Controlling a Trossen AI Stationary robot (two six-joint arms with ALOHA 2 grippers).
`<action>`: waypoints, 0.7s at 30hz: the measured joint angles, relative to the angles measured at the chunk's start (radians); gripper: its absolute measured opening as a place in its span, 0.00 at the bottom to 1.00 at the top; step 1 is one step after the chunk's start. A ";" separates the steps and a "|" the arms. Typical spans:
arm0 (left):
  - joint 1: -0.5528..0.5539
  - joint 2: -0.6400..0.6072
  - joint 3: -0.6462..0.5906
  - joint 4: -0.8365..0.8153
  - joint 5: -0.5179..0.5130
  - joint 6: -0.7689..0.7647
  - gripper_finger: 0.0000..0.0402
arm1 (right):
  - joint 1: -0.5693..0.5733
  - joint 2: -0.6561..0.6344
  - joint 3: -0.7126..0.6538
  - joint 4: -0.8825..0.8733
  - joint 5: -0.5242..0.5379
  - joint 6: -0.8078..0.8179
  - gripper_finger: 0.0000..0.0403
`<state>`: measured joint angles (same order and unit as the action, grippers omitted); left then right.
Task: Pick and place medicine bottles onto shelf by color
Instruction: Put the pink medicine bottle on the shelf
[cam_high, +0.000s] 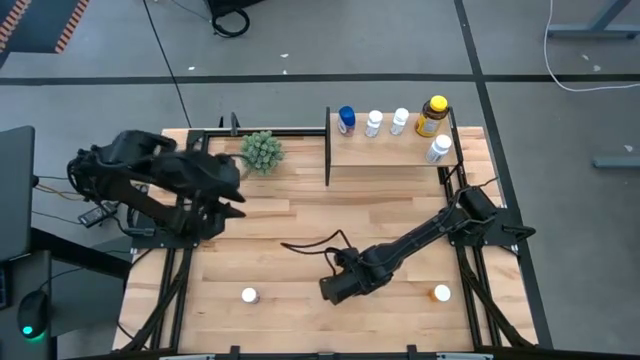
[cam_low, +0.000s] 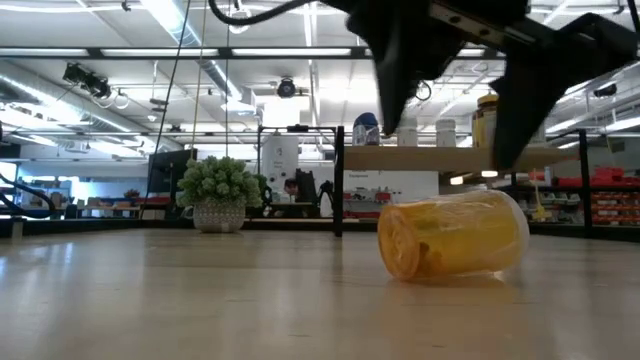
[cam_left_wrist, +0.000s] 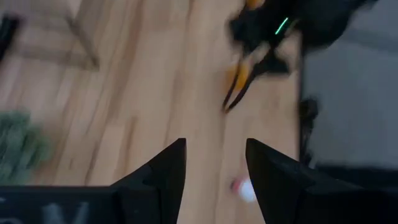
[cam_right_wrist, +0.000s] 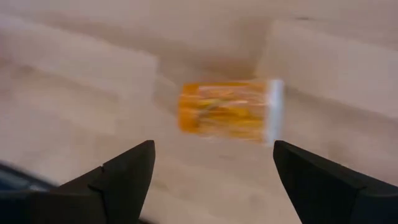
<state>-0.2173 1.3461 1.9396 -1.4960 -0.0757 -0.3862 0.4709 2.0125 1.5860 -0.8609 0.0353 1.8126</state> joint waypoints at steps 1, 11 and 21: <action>0.000 0.011 0.000 -0.057 0.000 -0.007 0.43 | -0.001 0.000 0.000 0.023 -0.003 -0.007 0.83; -0.180 -0.009 -0.336 -0.051 0.112 0.028 0.55 | 0.024 0.000 0.000 0.050 -0.002 0.014 0.83; -0.352 -0.109 -0.798 0.390 0.105 0.004 0.69 | 0.140 0.000 0.000 0.078 0.014 0.234 0.83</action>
<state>-0.5688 1.2369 1.1420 -1.1062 0.0292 -0.3824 0.6107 2.0121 1.5860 -0.7830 0.0494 2.0463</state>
